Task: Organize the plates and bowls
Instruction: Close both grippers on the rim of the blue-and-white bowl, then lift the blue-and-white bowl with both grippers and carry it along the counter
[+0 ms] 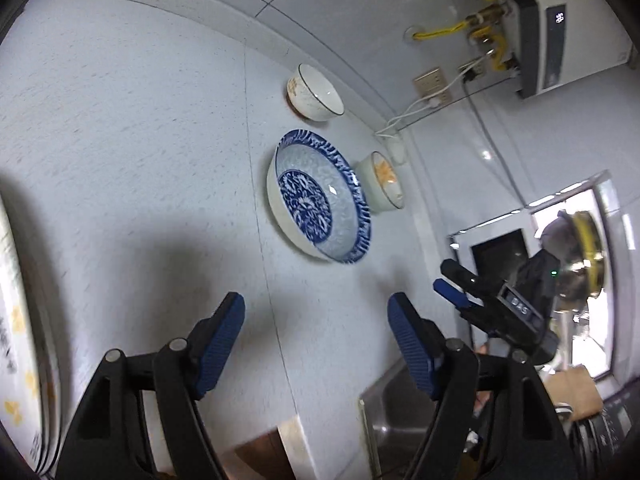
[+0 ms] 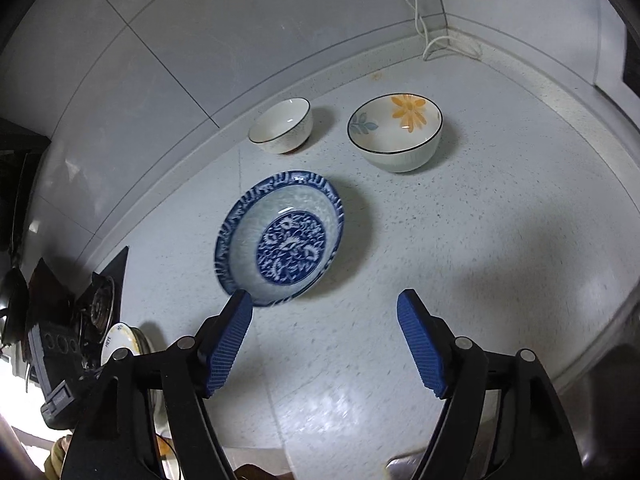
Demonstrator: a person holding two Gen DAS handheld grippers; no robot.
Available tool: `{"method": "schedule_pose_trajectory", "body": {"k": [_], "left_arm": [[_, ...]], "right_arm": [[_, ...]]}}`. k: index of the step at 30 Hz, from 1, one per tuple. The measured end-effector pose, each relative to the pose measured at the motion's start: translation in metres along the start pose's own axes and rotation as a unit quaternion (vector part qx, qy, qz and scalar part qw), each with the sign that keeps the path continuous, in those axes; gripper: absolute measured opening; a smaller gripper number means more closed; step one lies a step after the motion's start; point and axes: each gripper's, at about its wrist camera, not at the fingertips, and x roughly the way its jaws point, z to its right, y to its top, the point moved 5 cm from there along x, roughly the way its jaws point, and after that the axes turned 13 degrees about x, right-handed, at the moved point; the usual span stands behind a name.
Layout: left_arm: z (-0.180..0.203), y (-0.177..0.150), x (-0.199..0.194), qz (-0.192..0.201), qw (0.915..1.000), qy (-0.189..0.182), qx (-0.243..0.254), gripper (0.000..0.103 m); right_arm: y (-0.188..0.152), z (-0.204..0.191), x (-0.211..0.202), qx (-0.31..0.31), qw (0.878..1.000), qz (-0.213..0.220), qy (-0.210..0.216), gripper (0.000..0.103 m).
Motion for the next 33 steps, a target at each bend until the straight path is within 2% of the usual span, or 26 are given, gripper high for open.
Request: {"method": "schedule_pose_trajectory", "body": {"k": [4, 6, 8, 10, 11, 13, 14, 15, 16, 17, 20, 23, 25, 29, 33], "left_arm": [[-0.009, 0.028, 0.042, 0.01, 0.9978, 0.063, -0.02, 0.072], [-0.022, 0.041, 0.06, -0.001, 0.9953, 0.087, -0.043, 0.072], [-0.038, 0.053, 0.076, -0.01, 0.9932, 0.098, -0.062, 0.071], [-0.048, 0.062, 0.092, -0.018, 0.9908, 0.11, -0.077, 0.066], [-0.053, 0.067, 0.1, -0.026, 0.9904, 0.109, -0.081, 0.065], [-0.06, 0.072, 0.114, -0.04, 0.99, 0.102, -0.089, 0.052], [-0.062, 0.073, 0.122, -0.048, 0.99, 0.095, -0.093, 0.049], [-0.064, 0.074, 0.131, -0.058, 0.9895, 0.087, -0.1, 0.04], [-0.064, 0.074, 0.137, -0.068, 0.9889, 0.082, -0.103, 0.033], [-0.062, 0.076, 0.142, -0.068, 0.9896, 0.076, -0.101, 0.03], [-0.061, 0.079, 0.15, -0.073, 0.9908, 0.058, -0.098, 0.022], [-0.063, 0.079, 0.154, -0.074, 0.9912, 0.046, -0.099, 0.016], [-0.068, 0.076, 0.151, -0.074, 0.9905, 0.033, -0.11, 0.011], [-0.069, 0.072, 0.147, -0.071, 0.99, 0.029, -0.118, 0.012], [-0.069, 0.068, 0.127, -0.063, 0.9892, 0.027, -0.13, 0.012]], "right_arm": [[0.02, 0.001, 0.039, -0.016, 0.999, -0.041, 0.011, 0.071], [0.026, -0.001, 0.055, -0.025, 0.998, -0.057, 0.015, 0.071], [0.034, -0.006, 0.076, -0.033, 0.996, -0.076, 0.022, 0.071], [0.038, -0.01, 0.093, -0.045, 0.995, -0.092, 0.023, 0.071], [0.04, -0.011, 0.1, -0.051, 0.994, -0.096, 0.023, 0.071], [0.041, -0.011, 0.114, -0.055, 0.992, -0.108, 0.022, 0.069], [0.043, -0.011, 0.12, -0.053, 0.992, -0.114, 0.023, 0.061], [0.042, -0.009, 0.128, -0.049, 0.991, -0.124, 0.023, 0.057], [0.041, -0.007, 0.134, -0.046, 0.99, -0.132, 0.022, 0.048], [0.04, -0.007, 0.138, -0.044, 0.989, -0.138, 0.022, 0.04], [0.036, -0.006, 0.148, -0.04, 0.987, -0.153, 0.026, 0.025], [0.035, -0.007, 0.151, -0.04, 0.986, -0.157, 0.031, 0.016], [0.036, -0.006, 0.151, -0.041, 0.987, -0.153, 0.024, 0.012], [0.035, -0.009, 0.15, -0.033, 0.987, -0.154, 0.027, 0.011], [0.033, -0.022, 0.143, -0.043, 0.987, -0.151, 0.025, 0.011]]}}
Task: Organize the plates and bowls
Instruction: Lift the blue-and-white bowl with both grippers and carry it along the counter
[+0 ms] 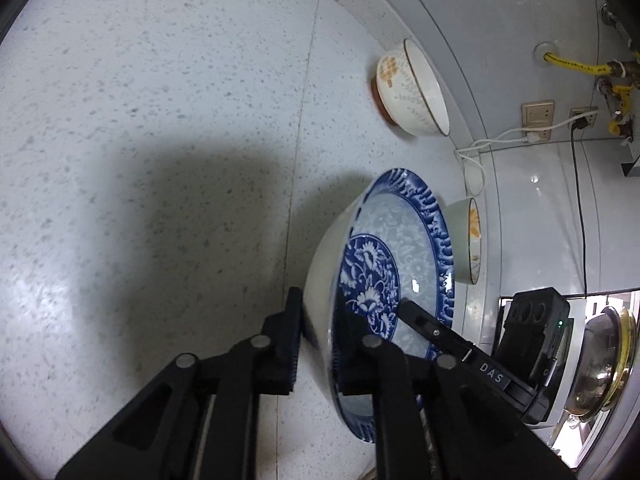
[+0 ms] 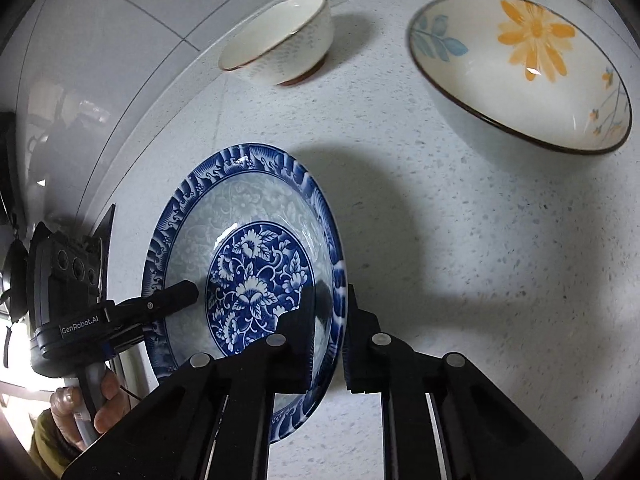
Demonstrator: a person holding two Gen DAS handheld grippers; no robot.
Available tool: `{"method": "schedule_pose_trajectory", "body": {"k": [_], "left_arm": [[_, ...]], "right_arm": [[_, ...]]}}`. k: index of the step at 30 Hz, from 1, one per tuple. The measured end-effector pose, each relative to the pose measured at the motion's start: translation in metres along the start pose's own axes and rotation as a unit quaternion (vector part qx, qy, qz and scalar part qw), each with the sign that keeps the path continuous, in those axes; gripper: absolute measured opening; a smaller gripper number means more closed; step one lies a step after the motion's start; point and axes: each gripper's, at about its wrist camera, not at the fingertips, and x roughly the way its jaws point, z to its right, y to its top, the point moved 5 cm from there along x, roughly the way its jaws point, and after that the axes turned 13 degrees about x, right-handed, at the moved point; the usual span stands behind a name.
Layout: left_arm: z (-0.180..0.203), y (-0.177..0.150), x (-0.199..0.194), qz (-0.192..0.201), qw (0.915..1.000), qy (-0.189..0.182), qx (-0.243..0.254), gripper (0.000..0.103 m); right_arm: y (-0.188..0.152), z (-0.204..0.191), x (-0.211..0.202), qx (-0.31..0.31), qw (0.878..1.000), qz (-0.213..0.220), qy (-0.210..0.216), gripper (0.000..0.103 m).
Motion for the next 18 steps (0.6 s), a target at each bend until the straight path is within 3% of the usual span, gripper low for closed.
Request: {"method": "schedule_pose_trajectory", "body": {"k": [9, 18], "left_arm": [[-0.017, -0.001, -0.078, 0.058, 0.998, 0.021, -0.014, 0.012], [-0.058, -0.02, -0.122, 0.064, 0.9962, 0.051, -0.029, 0.012]], "right_arm": [[-0.007, -0.076, 0.005, -0.049, 0.999, 0.008, 0.021, 0.011], [-0.03, -0.121, 0.043, -0.079, 0.996, -0.016, 0.031, 0.011]]}}
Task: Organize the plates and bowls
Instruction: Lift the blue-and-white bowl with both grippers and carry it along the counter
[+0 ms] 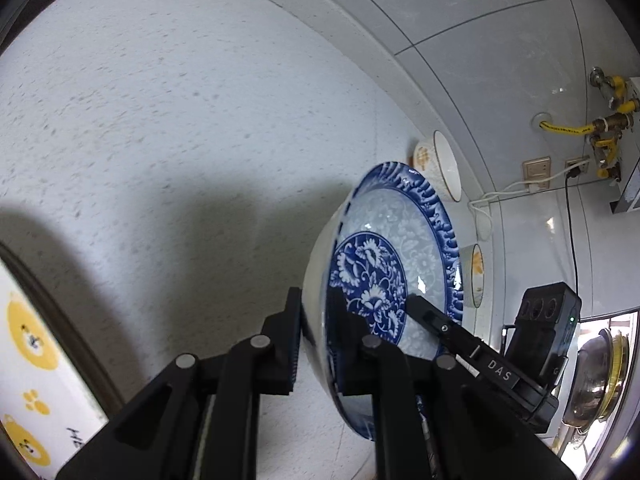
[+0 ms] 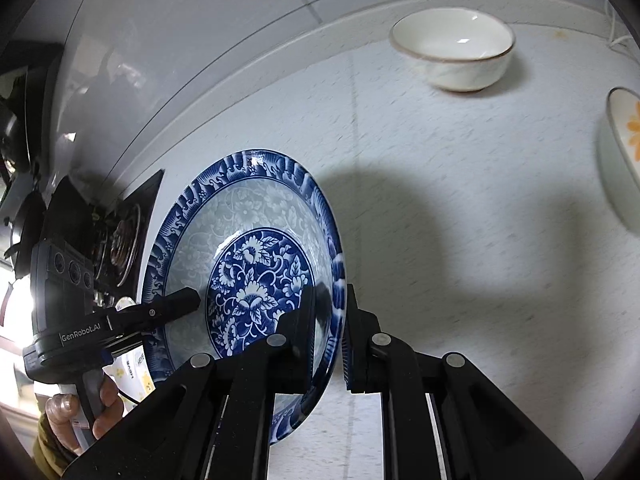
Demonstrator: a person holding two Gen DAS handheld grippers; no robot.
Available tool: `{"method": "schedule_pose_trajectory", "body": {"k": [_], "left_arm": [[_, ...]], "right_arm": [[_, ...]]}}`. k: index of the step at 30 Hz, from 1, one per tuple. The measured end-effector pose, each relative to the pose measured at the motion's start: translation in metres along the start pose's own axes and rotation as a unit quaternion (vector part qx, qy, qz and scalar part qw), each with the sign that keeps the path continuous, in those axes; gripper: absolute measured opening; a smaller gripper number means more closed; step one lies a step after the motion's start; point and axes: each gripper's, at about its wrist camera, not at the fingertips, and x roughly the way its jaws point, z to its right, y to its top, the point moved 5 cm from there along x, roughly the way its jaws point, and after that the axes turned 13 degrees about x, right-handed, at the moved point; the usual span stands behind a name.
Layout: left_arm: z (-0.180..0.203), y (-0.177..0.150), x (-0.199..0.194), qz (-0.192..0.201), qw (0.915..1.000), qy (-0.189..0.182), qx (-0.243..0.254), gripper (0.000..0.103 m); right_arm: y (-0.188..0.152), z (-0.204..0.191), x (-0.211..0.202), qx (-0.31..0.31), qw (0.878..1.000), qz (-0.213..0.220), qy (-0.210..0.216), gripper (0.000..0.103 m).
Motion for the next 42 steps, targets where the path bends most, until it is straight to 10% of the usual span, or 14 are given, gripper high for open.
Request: {"method": "schedule_pose_trajectory", "body": {"k": [20, 42], "left_arm": [[0.047, -0.084, 0.059, -0.097, 0.9904, -0.025, 0.096, 0.011], [0.068, -0.094, 0.084, -0.097, 0.9849, 0.01, 0.143, 0.01]], "right_arm": [[-0.064, 0.064, -0.041, 0.065, 0.997, 0.022, -0.035, 0.011], [-0.074, 0.105, -0.045, 0.091, 0.995, 0.024, -0.012, 0.01]]}}
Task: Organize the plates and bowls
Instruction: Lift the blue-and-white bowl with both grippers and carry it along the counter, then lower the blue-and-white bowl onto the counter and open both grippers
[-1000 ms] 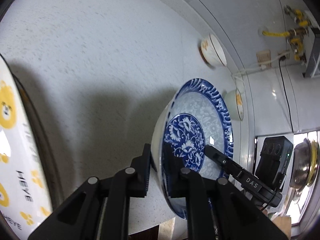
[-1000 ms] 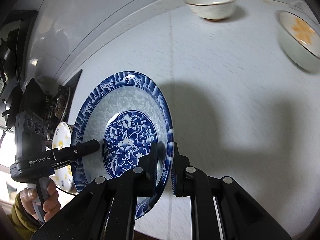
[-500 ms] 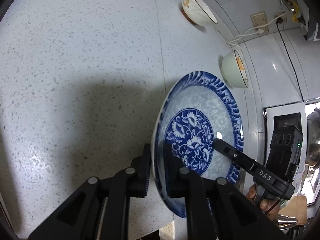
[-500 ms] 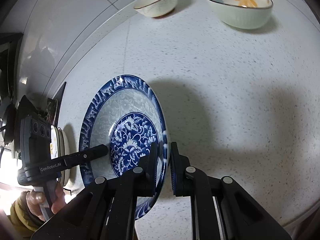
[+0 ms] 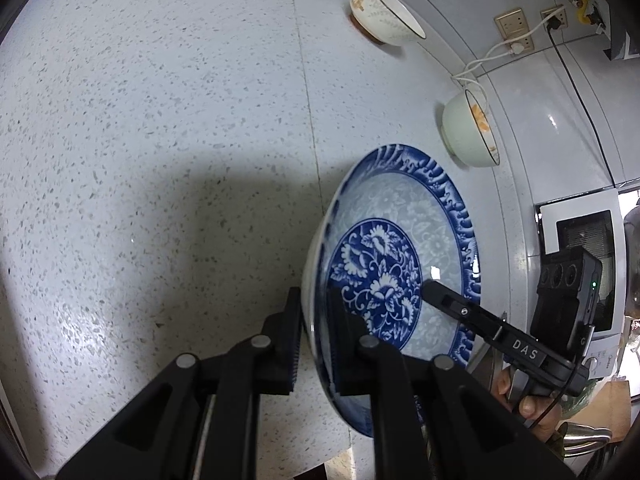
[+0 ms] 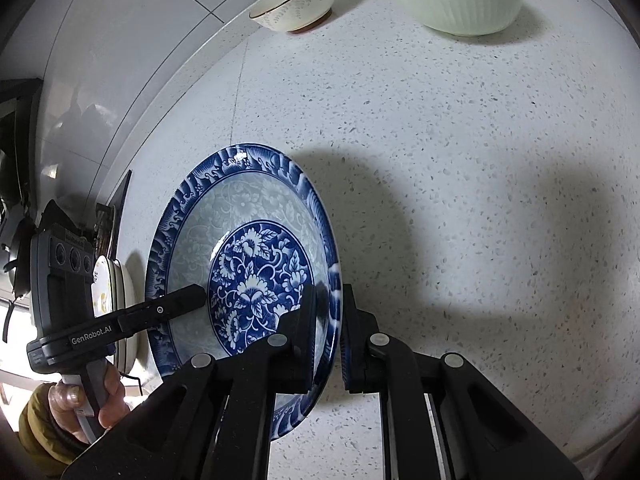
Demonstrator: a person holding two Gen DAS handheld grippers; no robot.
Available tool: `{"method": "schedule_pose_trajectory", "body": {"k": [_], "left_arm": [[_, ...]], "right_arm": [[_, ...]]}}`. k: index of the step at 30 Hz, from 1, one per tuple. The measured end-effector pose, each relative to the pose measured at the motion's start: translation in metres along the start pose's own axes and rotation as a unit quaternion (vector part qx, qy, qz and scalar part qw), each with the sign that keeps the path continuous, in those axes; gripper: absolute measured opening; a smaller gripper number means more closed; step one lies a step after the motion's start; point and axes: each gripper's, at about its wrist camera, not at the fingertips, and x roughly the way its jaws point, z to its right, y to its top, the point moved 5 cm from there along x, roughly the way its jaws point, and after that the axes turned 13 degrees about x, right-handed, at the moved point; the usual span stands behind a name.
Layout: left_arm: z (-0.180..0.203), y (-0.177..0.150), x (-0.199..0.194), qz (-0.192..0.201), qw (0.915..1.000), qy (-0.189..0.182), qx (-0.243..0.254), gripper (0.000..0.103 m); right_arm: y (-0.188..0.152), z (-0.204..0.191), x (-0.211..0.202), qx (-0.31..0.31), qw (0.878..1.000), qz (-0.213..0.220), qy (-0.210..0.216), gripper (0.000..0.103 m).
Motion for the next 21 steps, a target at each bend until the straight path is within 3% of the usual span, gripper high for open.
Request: {"method": "schedule_pose_trajectory", "body": {"k": [12, 16, 21], "left_arm": [[-0.007, 0.002, -0.005, 0.01, 0.9997, -0.002, -0.02, 0.014], [-0.016, 0.008, -0.02, 0.033, 0.9988, 0.017, -0.032, 0.028], [-0.016, 0.026, -0.038, 0.053, 0.9974, 0.033, -0.036, 0.031]], "right_arm": [[0.002, 0.015, -0.004, 0.015, 1.0, -0.002, 0.013, 0.012], [0.008, 0.026, -0.022, 0.028, 0.999, 0.023, 0.01, 0.039], [0.027, 0.044, -0.06, 0.043, 0.997, 0.064, 0.007, 0.051]]}}
